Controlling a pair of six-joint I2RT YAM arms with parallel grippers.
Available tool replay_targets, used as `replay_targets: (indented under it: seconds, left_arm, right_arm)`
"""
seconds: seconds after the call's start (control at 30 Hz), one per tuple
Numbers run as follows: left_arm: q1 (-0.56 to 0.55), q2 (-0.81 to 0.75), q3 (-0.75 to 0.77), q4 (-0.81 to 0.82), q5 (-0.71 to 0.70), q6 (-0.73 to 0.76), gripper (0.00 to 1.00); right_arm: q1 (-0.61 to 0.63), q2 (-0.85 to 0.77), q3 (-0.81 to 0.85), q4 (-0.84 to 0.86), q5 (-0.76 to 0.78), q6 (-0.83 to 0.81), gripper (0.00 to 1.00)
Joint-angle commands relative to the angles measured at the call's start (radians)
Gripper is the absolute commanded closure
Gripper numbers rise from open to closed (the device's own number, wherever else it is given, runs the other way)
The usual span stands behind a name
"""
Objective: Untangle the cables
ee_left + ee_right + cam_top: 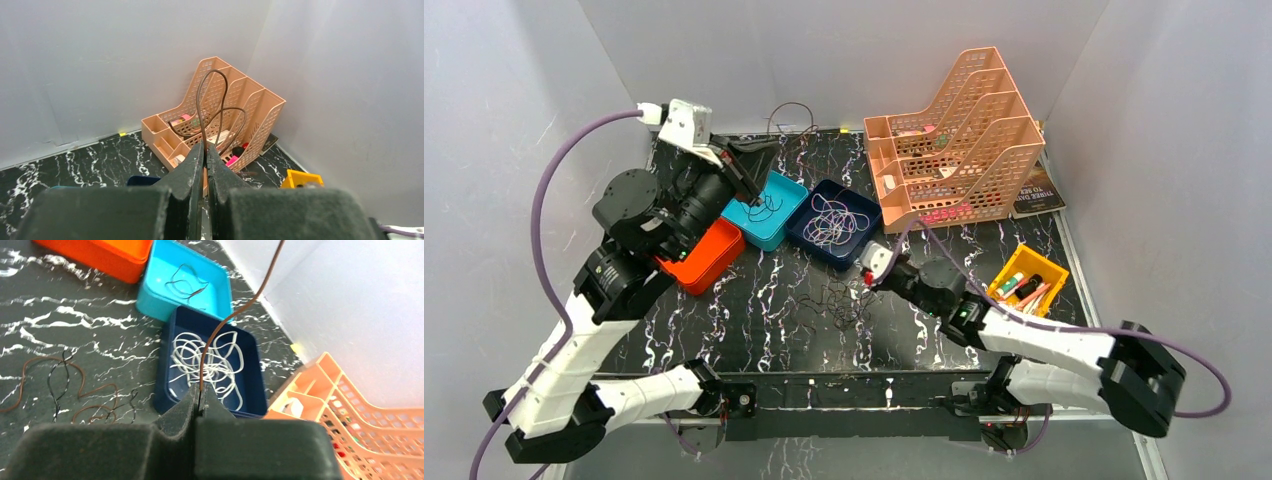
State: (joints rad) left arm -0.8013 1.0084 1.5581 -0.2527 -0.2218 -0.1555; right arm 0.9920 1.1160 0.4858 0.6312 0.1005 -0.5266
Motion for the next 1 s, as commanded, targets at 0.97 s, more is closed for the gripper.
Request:
replay_targets:
  seconds: [0.97]
  left_arm:
    - [0.132, 0.061, -0.414, 0.015, -0.145, -0.186, 1.0]
  right_arm:
    - [-0.055, 0.169, 0.685, -0.292, 0.115, 0.414, 1.0]
